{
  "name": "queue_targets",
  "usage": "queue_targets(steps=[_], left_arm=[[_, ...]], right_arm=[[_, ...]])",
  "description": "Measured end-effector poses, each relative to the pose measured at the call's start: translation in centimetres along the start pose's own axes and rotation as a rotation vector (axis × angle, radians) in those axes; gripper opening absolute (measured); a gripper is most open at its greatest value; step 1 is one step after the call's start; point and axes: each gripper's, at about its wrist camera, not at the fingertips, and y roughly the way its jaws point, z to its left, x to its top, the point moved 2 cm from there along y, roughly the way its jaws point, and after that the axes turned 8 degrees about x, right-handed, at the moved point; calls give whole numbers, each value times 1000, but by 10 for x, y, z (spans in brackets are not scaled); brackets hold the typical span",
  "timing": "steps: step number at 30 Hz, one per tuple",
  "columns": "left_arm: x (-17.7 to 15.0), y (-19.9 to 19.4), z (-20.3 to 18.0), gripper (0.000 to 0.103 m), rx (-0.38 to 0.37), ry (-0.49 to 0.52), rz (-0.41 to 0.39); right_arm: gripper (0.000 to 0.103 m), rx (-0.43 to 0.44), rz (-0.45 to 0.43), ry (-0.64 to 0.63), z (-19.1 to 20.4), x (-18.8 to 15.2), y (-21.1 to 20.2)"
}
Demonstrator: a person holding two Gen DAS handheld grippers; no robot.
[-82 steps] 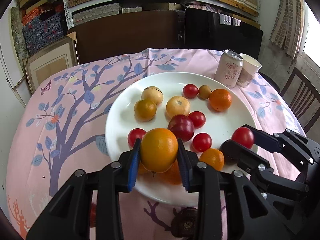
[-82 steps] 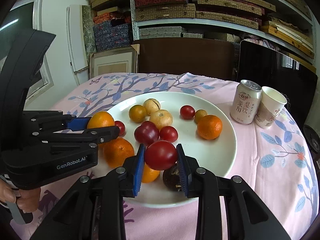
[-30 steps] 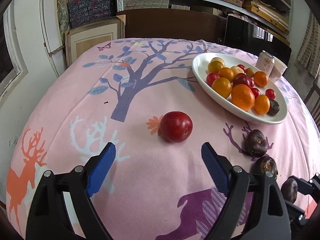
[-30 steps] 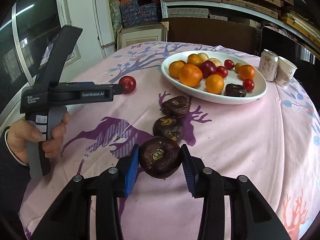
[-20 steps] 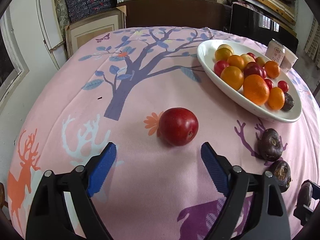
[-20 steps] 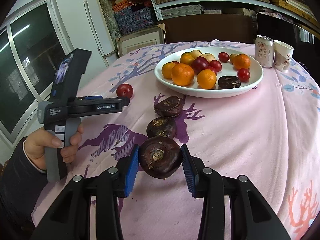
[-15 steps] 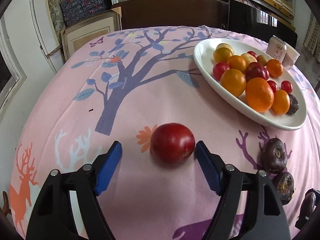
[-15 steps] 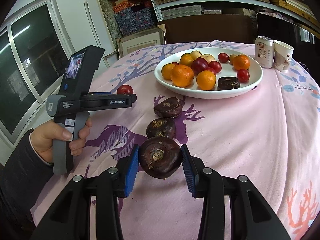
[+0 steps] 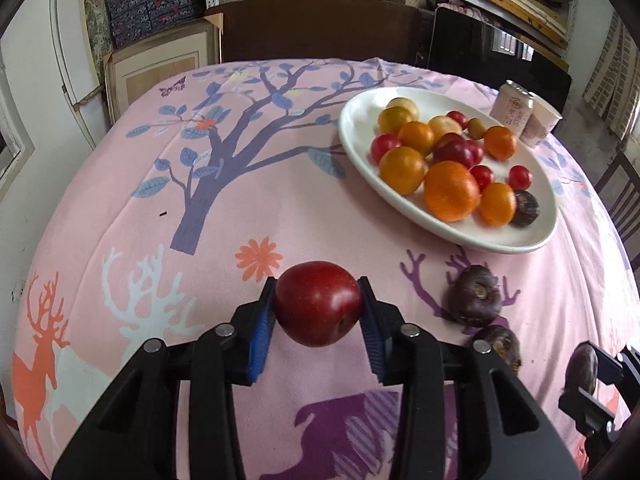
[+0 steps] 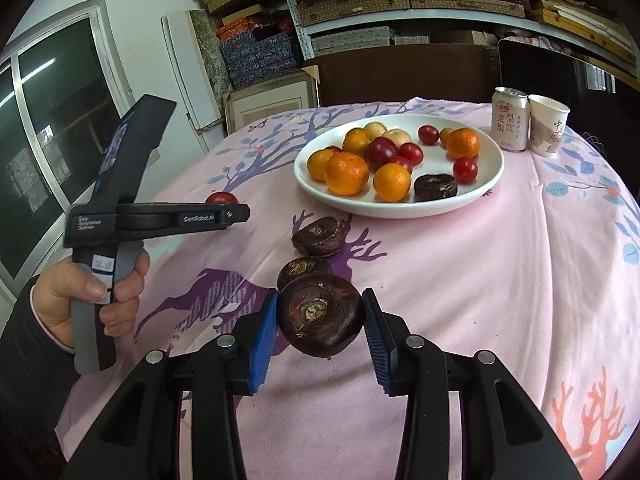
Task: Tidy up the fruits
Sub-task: 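Grasp a dark brown round fruit with the right gripper while the left gripper grasps a red plum, then carry the brown fruit and plum onto the white plate and open both grippers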
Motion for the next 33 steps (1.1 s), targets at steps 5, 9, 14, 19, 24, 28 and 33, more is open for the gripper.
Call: queue_targets(steps=[5, 9, 14, 19, 24, 28, 33], left_arm=[[7, -49, -29, 39, -55, 61, -96], [15, -74, -52, 39, -96, 102, -152], [33, -73, -77, 39, -91, 143, -170], [60, -41, -92, 38, -75, 145, -146], [82, -4, -94, 38, -58, 116, -113], [91, 18, -92, 38, -57, 99, -98], [97, 33, -91, 47, -85, 54, -77]], right_arm=[[42, -82, -99, -42, 3, 11, -29], [42, -142, -128, -114, -1, 26, -46], [42, -194, -123, -183, -20, 59, -32], [42, -193, -88, -149, -48, 84, 9], [42, -188, -43, -136, -70, 97, 50], [42, -188, -29, -146, -77, 103, 66], [47, -196, 1, -164, -79, 106, 82]])
